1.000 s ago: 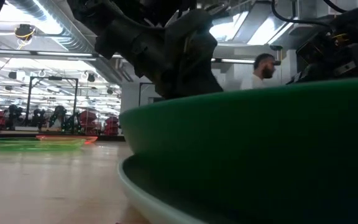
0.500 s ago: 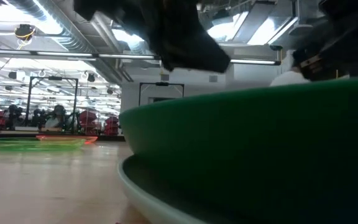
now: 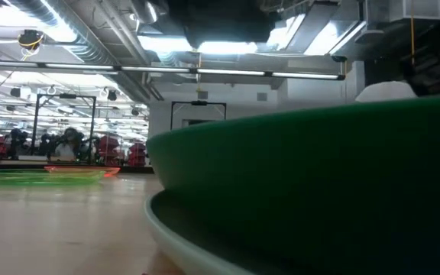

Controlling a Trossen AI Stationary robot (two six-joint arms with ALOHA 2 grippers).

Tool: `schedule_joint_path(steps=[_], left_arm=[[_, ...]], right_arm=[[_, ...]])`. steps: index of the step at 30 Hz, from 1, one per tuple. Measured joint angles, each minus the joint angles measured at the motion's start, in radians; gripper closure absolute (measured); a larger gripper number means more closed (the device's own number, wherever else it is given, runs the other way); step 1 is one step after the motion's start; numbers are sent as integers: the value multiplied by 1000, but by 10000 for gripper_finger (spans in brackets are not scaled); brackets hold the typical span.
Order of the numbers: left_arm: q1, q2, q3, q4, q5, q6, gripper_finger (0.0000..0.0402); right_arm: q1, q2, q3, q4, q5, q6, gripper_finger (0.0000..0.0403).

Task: Stack plastic plates
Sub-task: Move the stack of plates to the center of the table

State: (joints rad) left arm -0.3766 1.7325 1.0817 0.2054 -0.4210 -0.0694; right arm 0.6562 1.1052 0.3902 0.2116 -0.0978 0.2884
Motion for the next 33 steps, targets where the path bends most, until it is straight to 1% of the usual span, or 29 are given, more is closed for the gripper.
schedule_joint_path(steps=[3, 7, 12, 20, 30, 33], left_arm=[[-11, -13, 0, -4, -16, 12, 285], [-17, -13, 0, -6, -15, -5, 285], [-20, -13, 0, -2, -7, -48, 285], [-31, -13, 0, 30, -16, -62, 285], [-30, -13, 0, 80, -24, -63, 285], [-30, -13, 0, 81, -24, -63, 285]], right_arm=[[65, 94, 53, -1, 4, 21, 402], [136, 213, 124, -5, 58, 21, 402], [206, 319, 205, -29, 62, 27, 402], [272, 396, 258, -81, 47, 94, 402], [273, 506, 258, -79, 132, 116, 402], [273, 529, 258, -52, 134, 129, 402]])
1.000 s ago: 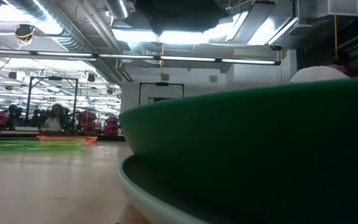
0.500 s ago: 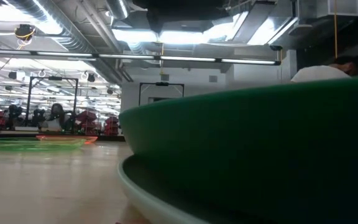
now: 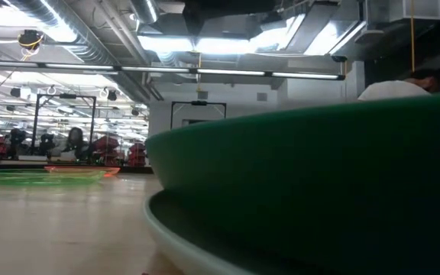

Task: Stack plastic plates
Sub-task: Move the stack of plates to the center of the table

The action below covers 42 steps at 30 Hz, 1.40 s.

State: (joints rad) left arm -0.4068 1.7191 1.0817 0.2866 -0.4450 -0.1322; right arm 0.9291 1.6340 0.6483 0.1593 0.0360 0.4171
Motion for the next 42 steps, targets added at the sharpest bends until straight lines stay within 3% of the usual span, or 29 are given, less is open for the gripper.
schedule_joint_path(steps=[6, 14, 29, 35, 42], left_arm=[[-9, 0, 0, -1, 2, -23, 285], [-14, 0, 0, -1, 1, -44, 285], [-16, 0, 0, -30, -17, -103, 285], [-40, 1, 0, -144, -5, -196, 285], [-122, 2, 0, -291, 148, -340, 285]], right_arm=[[0, 26, 0, 36, 9, -3, 402], [-17, 27, 0, 33, 110, -107, 402], [-213, 27, 0, 32, 106, -218, 402], [-296, 27, 0, 32, 124, -269, 402], [-358, 26, 0, 42, 202, -322, 402]])
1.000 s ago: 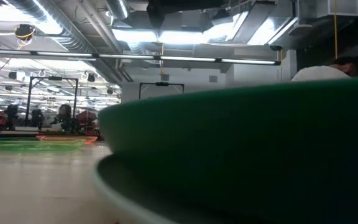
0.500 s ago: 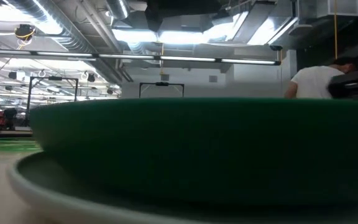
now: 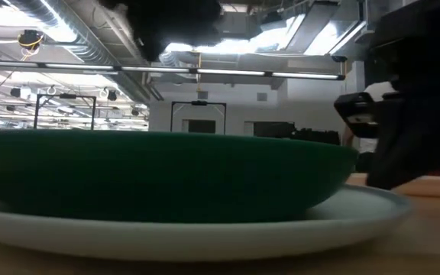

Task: Stack plastic plates
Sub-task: Move the stack of plates to the center of the table

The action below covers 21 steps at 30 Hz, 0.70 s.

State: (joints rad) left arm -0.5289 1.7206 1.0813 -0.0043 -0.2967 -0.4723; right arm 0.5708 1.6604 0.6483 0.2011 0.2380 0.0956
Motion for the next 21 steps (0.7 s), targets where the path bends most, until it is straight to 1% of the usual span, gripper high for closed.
schedule_joint_path(steps=[5, 6, 7, 10, 13, 15, 19, 21], left_arm=[[-97, 0, 0, 30, 192, -130, 285], [-118, 0, 0, 20, 206, -158, 285], [-138, 9, 0, 6, 202, -186, 285], [-189, 47, 0, -47, 145, -251, 285], [-215, 99, 0, -39, 121, -294, 285], [-222, 131, 0, -27, 141, -309, 285], [-227, 168, 0, -27, 225, -352, 285], [-228, 173, 0, -32, 224, -359, 285]], right_arm=[[-9, 0, 0, -1, 37, -23, 402], [-9, 0, 0, -1, 46, -24, 402], [-9, 0, 0, -1, 55, -25, 402], [-9, 0, 0, -2, 65, -25, 402], [-9, 0, 0, -12, 67, -33, 402], [-9, 0, 0, -15, 68, -47, 402], [-9, 0, 0, -28, 68, -49, 402], [-9, 0, 0, -29, 68, -49, 402]])
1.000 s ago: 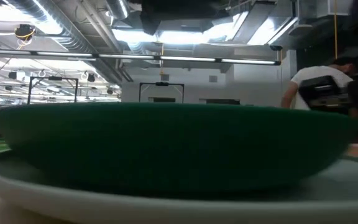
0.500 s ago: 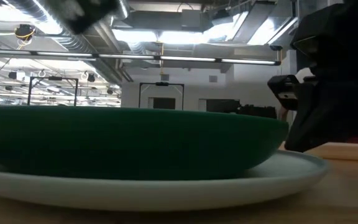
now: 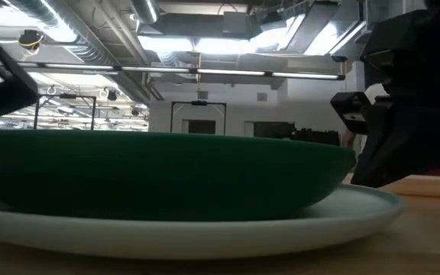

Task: Stack plastic plates
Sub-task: Move the stack of plates to the center of the table

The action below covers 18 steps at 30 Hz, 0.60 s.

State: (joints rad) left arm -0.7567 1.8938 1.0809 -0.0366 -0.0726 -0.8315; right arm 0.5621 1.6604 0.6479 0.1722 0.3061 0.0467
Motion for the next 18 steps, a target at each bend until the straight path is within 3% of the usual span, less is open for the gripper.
schedule_joint_path(steps=[6, 18], left_arm=[[12, 0, 0, -38, -95, 0, 285], [14, 24, 1, -94, -99, 0, 285]], right_arm=[[0, 0, 0, -17, 0, 0, 402], [0, 0, 0, -19, 0, 0, 402]])
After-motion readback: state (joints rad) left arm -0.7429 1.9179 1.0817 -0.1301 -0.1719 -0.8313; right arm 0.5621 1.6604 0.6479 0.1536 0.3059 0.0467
